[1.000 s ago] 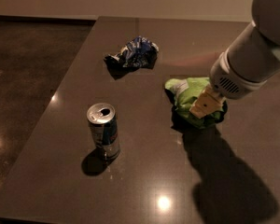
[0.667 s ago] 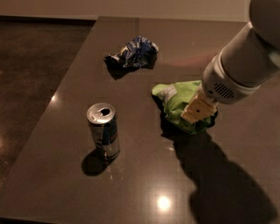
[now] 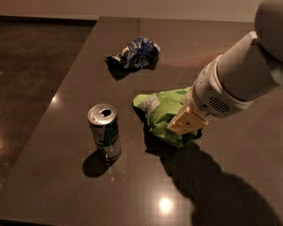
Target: Move green rice chip bag near redbull can
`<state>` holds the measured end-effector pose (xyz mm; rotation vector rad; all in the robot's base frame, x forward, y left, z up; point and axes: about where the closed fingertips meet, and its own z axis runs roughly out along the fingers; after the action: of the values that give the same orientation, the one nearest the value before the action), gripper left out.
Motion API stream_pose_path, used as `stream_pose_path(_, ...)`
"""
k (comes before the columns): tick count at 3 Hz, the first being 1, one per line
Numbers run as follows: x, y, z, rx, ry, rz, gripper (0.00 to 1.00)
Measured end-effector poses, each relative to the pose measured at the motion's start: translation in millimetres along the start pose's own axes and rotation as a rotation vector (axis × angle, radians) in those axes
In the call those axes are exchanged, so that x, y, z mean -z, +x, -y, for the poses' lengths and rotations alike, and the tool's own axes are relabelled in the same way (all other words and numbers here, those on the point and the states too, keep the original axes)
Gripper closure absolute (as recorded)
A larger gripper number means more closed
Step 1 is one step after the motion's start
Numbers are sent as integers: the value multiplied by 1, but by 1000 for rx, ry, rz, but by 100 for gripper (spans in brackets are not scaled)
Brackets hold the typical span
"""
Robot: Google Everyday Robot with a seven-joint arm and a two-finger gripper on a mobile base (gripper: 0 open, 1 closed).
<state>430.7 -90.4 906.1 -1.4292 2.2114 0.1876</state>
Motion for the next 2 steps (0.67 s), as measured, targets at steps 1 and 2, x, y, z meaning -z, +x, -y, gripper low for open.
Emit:
stream_pose_path(1,-3,-12,-15,40,-18,39,100)
stream_pose_path(2,-9,-22,-26,72,-31,54,85)
